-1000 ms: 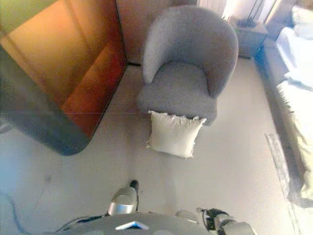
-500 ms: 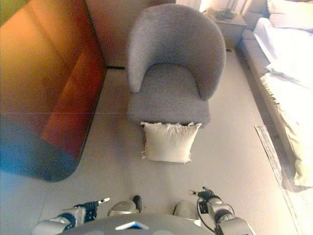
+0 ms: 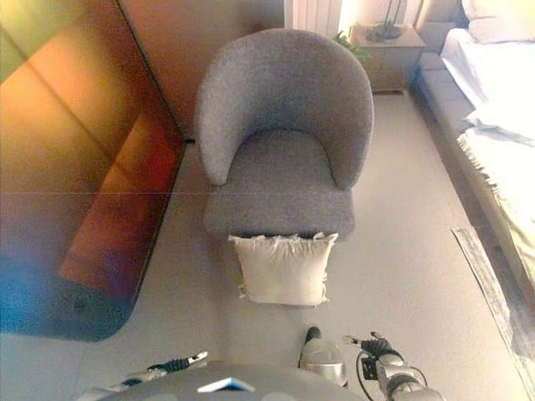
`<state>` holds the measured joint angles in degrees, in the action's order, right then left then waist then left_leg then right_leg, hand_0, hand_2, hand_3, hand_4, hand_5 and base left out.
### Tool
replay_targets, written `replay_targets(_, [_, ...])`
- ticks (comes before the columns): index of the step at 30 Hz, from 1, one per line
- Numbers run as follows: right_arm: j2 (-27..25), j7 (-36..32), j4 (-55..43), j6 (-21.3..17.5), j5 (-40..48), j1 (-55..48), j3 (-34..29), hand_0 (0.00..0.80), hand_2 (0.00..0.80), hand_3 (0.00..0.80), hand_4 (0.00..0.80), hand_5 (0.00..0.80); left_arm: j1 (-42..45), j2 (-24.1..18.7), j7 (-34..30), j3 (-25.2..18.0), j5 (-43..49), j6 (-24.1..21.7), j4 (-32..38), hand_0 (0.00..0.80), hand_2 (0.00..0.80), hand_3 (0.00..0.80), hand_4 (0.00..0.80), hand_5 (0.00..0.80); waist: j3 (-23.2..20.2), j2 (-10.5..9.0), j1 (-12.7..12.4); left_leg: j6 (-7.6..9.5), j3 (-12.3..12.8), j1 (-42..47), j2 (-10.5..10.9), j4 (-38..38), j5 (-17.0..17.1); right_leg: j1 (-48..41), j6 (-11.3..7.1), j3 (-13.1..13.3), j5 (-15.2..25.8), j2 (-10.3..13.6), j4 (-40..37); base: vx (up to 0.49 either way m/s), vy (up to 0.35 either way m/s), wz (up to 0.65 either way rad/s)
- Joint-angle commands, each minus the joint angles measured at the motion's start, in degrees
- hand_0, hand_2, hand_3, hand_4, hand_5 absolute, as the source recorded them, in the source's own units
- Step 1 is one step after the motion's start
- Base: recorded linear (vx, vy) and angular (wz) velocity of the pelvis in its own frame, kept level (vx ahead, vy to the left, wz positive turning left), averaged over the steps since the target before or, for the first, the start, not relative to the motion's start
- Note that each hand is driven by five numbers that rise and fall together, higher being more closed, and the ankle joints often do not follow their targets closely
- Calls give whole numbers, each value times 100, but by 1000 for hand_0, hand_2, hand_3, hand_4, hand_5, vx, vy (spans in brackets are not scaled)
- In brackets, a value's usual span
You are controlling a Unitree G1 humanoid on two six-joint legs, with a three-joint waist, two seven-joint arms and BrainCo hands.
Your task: Pick up the cushion and take it to the sofa
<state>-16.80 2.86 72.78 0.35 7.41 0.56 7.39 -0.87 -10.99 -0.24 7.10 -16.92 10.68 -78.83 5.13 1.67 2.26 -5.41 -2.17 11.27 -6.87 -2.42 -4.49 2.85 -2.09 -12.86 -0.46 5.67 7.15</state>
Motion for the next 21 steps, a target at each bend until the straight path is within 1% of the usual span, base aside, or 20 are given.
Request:
replay_targets(1, [117,-52,129,49,43,176,176,0,0,0,0,0,20,-269,-67,-117,206,-154,-74,0,0,0,0,0,-67,-417,-107,185,-180,105,373,-1036,-121,479,-261,337,634,343,-308,273,-247,38])
replay_targets(3, [61,-85,108,110,-46,242,208,0,0,0,0,0,19,-230,-89,-81,90,-258,-23,0,0,0,0,0,-55,-454,-192,117,-164,-155,397,-1684,122,261,-140,242,512,321,-386,263,-247,18])
replay_targets(4, [30,-70,107,149,-62,279,230,0,0,0,0,0,1,-192,-82,-67,52,-291,3,0,0,0,0,0,-39,-503,-234,114,-103,-334,454,-2191,208,171,-51,183,420,349,-377,177,-173,0])
replay_targets(5, [27,-74,107,155,-68,283,231,0,0,0,0,0,-2,-188,-79,-66,43,-295,4,0,0,0,0,0,-39,-498,-231,112,-107,-374,451,-2259,196,172,-43,172,409,345,-368,192,-194,-4])
replay_targets(6, [-9,-33,117,177,-20,317,246,0,0,0,0,0,-8,-158,-73,-48,2,-310,42,0,0,0,0,0,16,-561,-303,123,-1,-708,513,-2840,247,33,44,116,309,391,-343,150,-142,0])
replay_targets(7, [-18,-18,122,185,5,334,248,0,0,0,0,0,-16,-149,-62,-42,-14,-288,63,0,0,0,0,0,38,-566,-336,131,16,-878,512,-3016,258,-21,74,92,267,388,-329,243,-199,6])
replay_targets(8, [-46,2,87,239,117,380,248,0,0,0,0,0,-33,-142,-58,-33,31,-282,83,0,0,0,0,0,124,-604,-454,182,123,-1289,546,-3038,245,-189,87,59,166,409,-334,207,-121,7])
replay_targets(9, [-59,-1,63,263,158,412,249,0,0,0,0,0,-38,-144,-63,-28,53,-295,86,0,0,0,0,0,184,-574,-533,211,164,-1461,583,-2925,186,-300,68,54,104,376,-347,234,-88,24])
replay_targets(10, [-70,-43,57,292,150,461,249,0,0,0,0,0,-33,-155,-77,-42,82,-309,84,0,0,0,0,0,244,-530,-610,215,278,-1584,583,-2633,221,-431,38,61,28,323,-380,206,-7,16])
replay_targets(12, [-74,-44,94,321,167,547,267,0,0,0,0,0,-1,-178,-150,-79,163,-320,89,0,0,0,0,0,343,-407,-701,130,564,-1682,395,-1887,520,-669,-5,101,-78,192,-502,223,69,6])
replay_targets(13, [-76,-24,112,343,204,576,276,0,0,0,0,0,12,-178,-170,-92,180,-331,89,0,0,0,0,0,376,-337,-742,78,623,-1751,317,-1483,697,-768,-23,139,-117,131,-575,264,129,2])
replay_targets(14, [-70,6,137,356,243,578,281,0,0,0,0,0,29,-174,-174,-108,204,-337,89,0,0,0,0,0,398,-259,-800,6,598,-1803,260,-1038,888,-891,-52,200,-158,64,-659,297,138,5])
replay_targets(16, [-69,22,190,335,274,546,263,0,0,0,0,0,66,-162,-103,-124,204,-397,94,0,0,0,0,0,423,-166,-893,-117,454,-1869,167,-572,1215,-1120,-73,332,-221,-8,-807,318,135,-1])
replay_targets(18, [-77,51,222,272,263,517,237,0,0,0,0,0,93,-145,10,-158,69,-435,117,0,0,0,0,0,435,-151,-921,-146,426,-1870,137,-434,1290,-1239,-73,396,-254,0,-890,266,126,-20])
replay_targets(20, [-74,189,242,202,298,513,215,0,0,0,0,0,88,-112,104,-209,-27,-512,156,0,0,0,0,0,435,-161,-902,-93,420,-1829,160,-455,1129,-1259,-99,439,-274,91,-900,213,128,-32])
replay_targets(21, [-80,257,229,196,318,549,203,0,0,0,0,0,54,-109,136,-210,-68,-575,175,0,0,0,0,0,440,-163,-874,-63,458,-1810,176,-460,996,-1197,-124,459,-281,144,-851,93,130,-33])
